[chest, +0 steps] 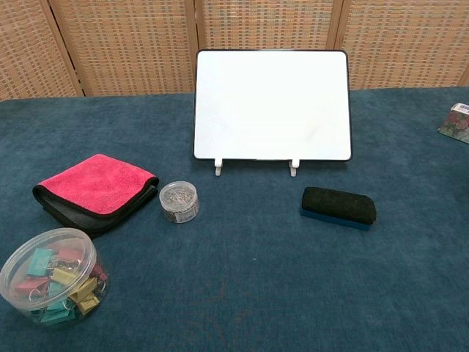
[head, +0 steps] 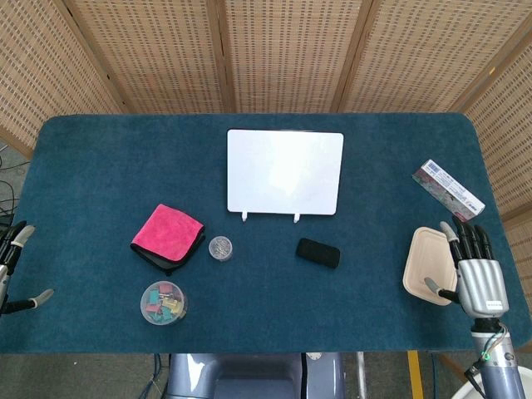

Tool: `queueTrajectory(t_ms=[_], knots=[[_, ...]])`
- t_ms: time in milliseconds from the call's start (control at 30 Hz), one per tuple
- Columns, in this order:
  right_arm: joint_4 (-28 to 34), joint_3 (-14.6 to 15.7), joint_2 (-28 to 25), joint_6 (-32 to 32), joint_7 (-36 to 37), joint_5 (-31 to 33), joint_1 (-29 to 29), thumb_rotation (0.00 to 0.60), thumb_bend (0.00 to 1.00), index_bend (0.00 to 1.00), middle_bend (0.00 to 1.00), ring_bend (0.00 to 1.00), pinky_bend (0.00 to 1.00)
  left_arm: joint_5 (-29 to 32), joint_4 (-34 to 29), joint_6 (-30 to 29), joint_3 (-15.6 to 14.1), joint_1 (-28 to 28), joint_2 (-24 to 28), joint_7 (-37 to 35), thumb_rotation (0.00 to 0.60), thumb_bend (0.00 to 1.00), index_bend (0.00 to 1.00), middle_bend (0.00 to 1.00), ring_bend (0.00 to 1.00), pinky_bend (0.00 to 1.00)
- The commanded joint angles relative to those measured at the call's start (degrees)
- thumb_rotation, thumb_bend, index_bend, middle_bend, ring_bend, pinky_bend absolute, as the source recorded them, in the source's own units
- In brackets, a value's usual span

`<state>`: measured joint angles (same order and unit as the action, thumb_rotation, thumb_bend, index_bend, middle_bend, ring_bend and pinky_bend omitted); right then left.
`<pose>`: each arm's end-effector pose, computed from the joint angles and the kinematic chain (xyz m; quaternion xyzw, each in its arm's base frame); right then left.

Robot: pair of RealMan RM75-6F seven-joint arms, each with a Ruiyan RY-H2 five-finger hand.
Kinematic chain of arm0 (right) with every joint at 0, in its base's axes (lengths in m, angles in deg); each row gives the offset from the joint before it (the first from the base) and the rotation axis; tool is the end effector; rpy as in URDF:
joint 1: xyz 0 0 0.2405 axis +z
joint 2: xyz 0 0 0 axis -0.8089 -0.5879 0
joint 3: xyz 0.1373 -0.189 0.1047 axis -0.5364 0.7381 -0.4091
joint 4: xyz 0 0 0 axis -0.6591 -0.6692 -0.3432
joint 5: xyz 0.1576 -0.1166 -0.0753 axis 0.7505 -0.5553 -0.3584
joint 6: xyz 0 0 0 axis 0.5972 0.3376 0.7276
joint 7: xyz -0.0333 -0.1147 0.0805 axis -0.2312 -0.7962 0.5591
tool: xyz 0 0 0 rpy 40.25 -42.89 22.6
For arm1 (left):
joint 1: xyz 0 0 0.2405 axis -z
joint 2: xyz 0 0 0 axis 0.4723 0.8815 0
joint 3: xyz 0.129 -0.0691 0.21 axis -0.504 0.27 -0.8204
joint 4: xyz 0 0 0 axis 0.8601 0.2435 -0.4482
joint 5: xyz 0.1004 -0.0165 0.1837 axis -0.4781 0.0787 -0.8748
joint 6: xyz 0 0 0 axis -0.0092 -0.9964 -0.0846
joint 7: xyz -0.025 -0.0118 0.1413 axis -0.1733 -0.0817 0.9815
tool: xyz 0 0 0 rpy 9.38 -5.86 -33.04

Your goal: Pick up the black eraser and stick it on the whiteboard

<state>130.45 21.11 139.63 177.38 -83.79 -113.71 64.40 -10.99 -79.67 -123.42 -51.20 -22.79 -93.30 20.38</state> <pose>-0.3107 -0.2063 0.1316 0.5866 -0.3412 0.4315 0.5944 -0.3180 0.1757 0.1848 -0.6003 -0.4116 -0.4065 0.5523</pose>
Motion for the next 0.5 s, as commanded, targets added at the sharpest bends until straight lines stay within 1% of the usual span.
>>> queueTrajectory(t_ms=[33, 133, 233, 300, 367, 433, 500], knots=[[-0.72, 0.33, 0.03, -0.06, 1.38, -0.77, -0.67, 0.600, 0.00, 0.00, 0.00, 0.00, 0.00, -0.38, 0.33, -0.02, -0.18, -0.04, -0.04, -0.49, 0.600, 0.00, 0.00, 0.00, 0.00, 0.00], [-0.39, -0.38, -0.05, -0.04, 3.19, -1.30, -0.73, 0.600, 0.00, 0.00, 0.00, 0.00, 0.00, -0.63, 0.41, -0.34, -0.16, -0.10, -0.14, -0.55, 0.600, 0.00, 0.00, 0.00, 0.00, 0.00], [1.25, -0.47, -0.48, -2.07, 4.00, -2.67, 0.52, 0.600, 0.00, 0.00, 0.00, 0.00, 0.00, -0.56, 0.32, -0.01, -0.15, 0.04, -0.17, -0.40, 0.600, 0.00, 0.00, 0.00, 0.00, 0.00], [4.41, 0.14, -1.63, -7.08, 3.18, -4.87, 3.62, 0.600, 0.00, 0.00, 0.00, 0.00, 0.00, -0.19, 0.23, 0.72, -0.02, 0.39, -0.28, -0.07, 0.600, 0.00, 0.00, 0.00, 0.00, 0.00], [7.43, 0.08, -2.56, -11.86, 2.08, -5.78, 6.56, 0.600, 0.00, 0.00, 0.00, 0.00, 0.00, 0.18, 0.17, 1.57, 0.10, 0.82, -0.35, 0.19, 0.600, 0.00, 0.00, 0.00, 0.00, 0.00], [9.56, -0.53, -2.70, -15.78, 0.76, -5.70, 9.03, 0.600, 0.00, 0.00, 0.00, 0.00, 0.01, 0.69, 0.13, 2.48, 0.19, 1.19, -0.35, 0.35, 0.600, 0.00, 0.00, 0.00, 0.00, 0.00], [10.35, -1.82, -1.39, -19.41, -1.53, -4.99, 11.67, 0.600, 0.00, 0.00, 0.00, 0.00, 0.05, 1.41, 0.08, 3.45, 0.36, 1.57, -0.41, 0.57, 0.600, 0.00, 0.00, 0.00, 0.00, 0.00]])
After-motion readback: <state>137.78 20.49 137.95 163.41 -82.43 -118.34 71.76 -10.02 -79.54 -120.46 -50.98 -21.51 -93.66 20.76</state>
